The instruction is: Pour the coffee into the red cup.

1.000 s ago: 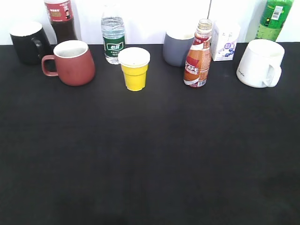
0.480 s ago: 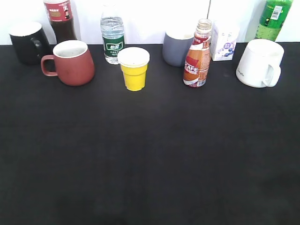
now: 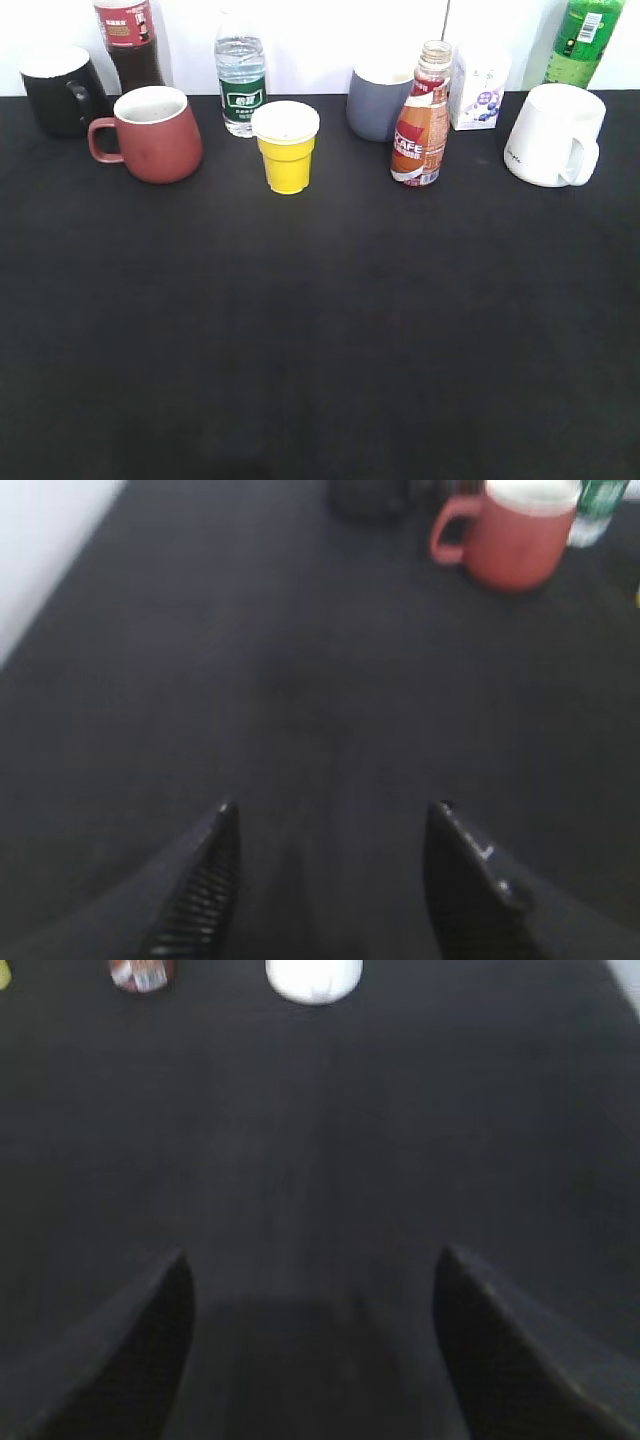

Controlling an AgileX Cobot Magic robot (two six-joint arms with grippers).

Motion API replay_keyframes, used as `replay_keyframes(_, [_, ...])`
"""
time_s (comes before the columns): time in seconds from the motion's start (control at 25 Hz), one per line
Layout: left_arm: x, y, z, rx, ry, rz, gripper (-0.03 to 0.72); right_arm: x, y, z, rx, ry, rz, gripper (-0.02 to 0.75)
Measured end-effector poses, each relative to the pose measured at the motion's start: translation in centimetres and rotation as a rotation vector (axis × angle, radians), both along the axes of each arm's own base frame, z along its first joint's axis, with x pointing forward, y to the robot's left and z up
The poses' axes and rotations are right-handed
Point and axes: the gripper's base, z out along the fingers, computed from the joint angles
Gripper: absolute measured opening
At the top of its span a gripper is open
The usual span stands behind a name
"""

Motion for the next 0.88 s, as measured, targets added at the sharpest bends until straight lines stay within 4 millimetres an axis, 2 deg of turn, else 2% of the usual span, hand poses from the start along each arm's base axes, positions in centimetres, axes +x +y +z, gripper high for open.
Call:
replay_keyframes(0.48, [-0.02,0.0,-0.06,0.0,0.0,0.0,0.389,-0.45,-0.05,-0.01,0.003,-0.029,0.0,0.58])
replay_keyframes(0.76, [-0.01,-0.07,-0.06,-0.005,0.0,-0.006,0.281,-0.45,-0.05,-0.01,0.003,-0.029,0.0,0.58])
replay_keyframes(0.88, [0.01,-0.67,-0.07,0.03,0.002,-0.096,0.241,-0.45,-0.05,-0.01,0.003,-0.029,0.0,0.58])
